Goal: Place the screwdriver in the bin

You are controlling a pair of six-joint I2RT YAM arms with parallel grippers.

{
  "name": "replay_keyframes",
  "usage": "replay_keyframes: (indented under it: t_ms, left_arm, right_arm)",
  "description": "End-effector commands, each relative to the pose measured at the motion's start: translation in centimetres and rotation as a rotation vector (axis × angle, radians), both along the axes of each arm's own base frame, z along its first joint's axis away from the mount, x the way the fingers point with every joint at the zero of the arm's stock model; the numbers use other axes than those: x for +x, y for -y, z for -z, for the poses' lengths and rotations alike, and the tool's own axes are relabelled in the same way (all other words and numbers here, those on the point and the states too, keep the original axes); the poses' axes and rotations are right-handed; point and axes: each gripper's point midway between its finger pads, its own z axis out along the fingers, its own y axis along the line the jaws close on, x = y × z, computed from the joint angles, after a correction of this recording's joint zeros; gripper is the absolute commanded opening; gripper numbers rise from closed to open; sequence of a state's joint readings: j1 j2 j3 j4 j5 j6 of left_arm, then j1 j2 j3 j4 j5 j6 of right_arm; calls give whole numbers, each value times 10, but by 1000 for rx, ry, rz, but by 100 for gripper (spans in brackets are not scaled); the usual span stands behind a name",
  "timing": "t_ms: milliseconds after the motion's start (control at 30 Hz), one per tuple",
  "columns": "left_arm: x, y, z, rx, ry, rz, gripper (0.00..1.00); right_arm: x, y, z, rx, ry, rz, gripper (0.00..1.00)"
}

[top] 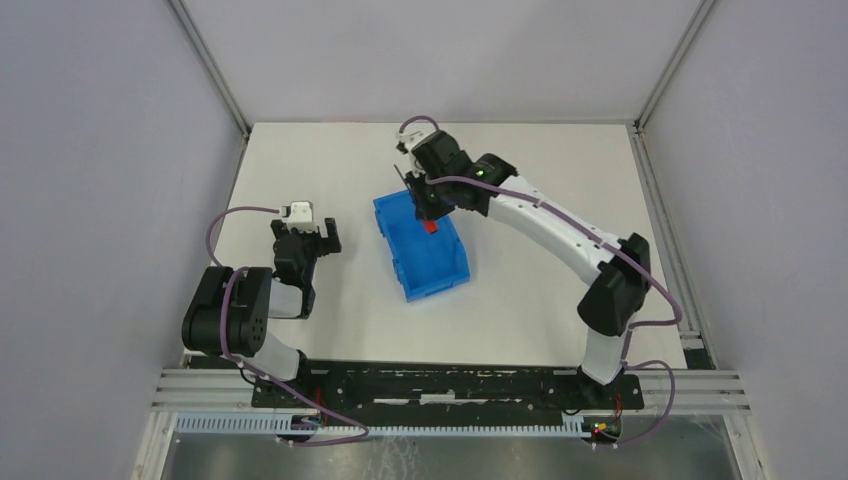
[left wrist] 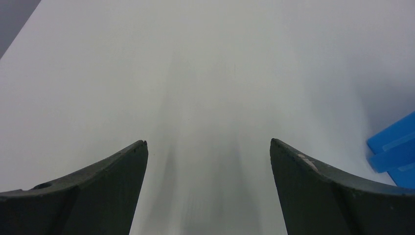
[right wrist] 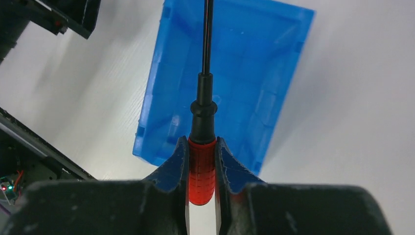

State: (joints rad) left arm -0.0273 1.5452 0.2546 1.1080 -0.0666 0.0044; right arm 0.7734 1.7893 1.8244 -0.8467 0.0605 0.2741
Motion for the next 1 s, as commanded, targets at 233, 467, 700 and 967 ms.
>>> replay_keyframes:
  t_ms: [233, 467, 700, 967]
  left_arm:
    - [4, 1, -15, -32, 53, 2, 100]
    - [4, 1, -15, -32, 53, 2, 100]
    - [4, 1, -15, -32, 53, 2, 100]
    - [4, 1, -15, -32, 53, 1, 100]
  right_arm:
    - [-9, -33, 155, -228, -145, -4, 0]
    - [-16, -25, 198, -231, -159, 39, 7]
    - [-12, -29, 187, -207, -145, 41, 40]
    - [4, -42, 66, -59, 71, 49, 48]
